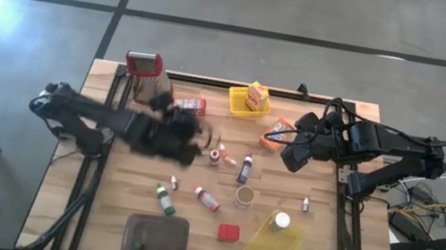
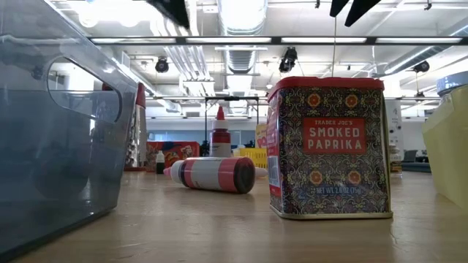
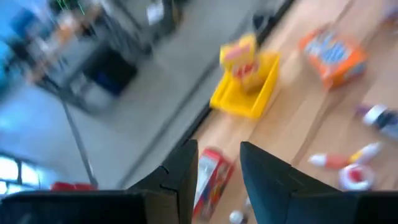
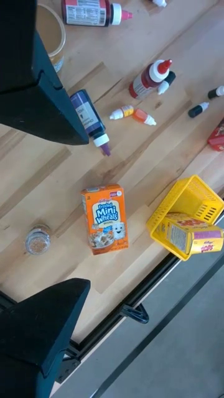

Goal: Pick & Place Kitchen Items
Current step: Put the light green food coloring bottle into the black bin

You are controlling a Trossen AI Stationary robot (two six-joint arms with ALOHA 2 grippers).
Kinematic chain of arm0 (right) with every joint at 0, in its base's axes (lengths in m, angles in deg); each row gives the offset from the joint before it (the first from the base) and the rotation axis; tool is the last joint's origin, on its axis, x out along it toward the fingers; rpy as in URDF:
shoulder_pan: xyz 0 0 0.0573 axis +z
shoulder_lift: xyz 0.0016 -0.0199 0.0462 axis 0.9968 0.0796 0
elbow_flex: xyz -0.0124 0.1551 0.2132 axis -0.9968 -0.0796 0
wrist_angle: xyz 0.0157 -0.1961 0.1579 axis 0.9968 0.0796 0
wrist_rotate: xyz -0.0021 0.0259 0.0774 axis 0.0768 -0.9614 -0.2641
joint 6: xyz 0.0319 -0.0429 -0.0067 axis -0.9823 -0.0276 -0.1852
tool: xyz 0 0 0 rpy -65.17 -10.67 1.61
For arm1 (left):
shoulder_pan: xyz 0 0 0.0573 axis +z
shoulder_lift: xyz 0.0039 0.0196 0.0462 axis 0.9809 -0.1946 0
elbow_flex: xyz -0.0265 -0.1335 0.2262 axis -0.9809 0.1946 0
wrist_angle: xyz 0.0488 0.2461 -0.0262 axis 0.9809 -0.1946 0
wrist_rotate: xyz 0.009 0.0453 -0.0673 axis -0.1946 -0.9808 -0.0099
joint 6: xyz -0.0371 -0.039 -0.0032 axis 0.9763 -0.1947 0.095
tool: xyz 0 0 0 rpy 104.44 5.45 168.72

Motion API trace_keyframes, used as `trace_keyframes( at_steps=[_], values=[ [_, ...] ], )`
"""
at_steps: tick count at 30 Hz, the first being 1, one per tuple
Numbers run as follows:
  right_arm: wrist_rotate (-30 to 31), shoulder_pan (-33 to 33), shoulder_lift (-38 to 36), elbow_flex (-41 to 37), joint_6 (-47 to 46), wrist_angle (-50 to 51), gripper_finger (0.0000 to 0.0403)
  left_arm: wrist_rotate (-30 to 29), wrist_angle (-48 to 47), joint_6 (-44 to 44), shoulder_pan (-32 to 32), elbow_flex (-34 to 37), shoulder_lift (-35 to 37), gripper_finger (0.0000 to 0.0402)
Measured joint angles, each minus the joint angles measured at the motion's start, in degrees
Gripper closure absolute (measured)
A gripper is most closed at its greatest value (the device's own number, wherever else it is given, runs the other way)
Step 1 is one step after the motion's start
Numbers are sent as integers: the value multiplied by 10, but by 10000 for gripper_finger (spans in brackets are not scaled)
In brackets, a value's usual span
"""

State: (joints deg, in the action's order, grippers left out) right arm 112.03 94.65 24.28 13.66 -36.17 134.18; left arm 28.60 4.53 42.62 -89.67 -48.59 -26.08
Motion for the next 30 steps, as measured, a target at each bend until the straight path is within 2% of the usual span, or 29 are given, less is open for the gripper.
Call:
trace_keyframes(
  at_steps=[6, 9, 15, 20, 30],
  values=[
    [0, 0, 0, 0, 0, 0, 39, 270, 5, -70, 194, 2, 11, 276],
    [0, 0, 0, 0, 0, 0, 39, 336, 13, -59, 270, 17, 11, 275],
    [0, 0, 0, 0, 0, 0, 39, 343, 18, -1, 351, 77, 11, 276],
    [0, 0, 0, 0, 0, 0, 39, 357, 30, 27, 360, 129, 10, 276],
    [0, 0, 0, 0, 0, 0, 39, 359, 76, -8, 360, 170, 10, 276]
  ],
)
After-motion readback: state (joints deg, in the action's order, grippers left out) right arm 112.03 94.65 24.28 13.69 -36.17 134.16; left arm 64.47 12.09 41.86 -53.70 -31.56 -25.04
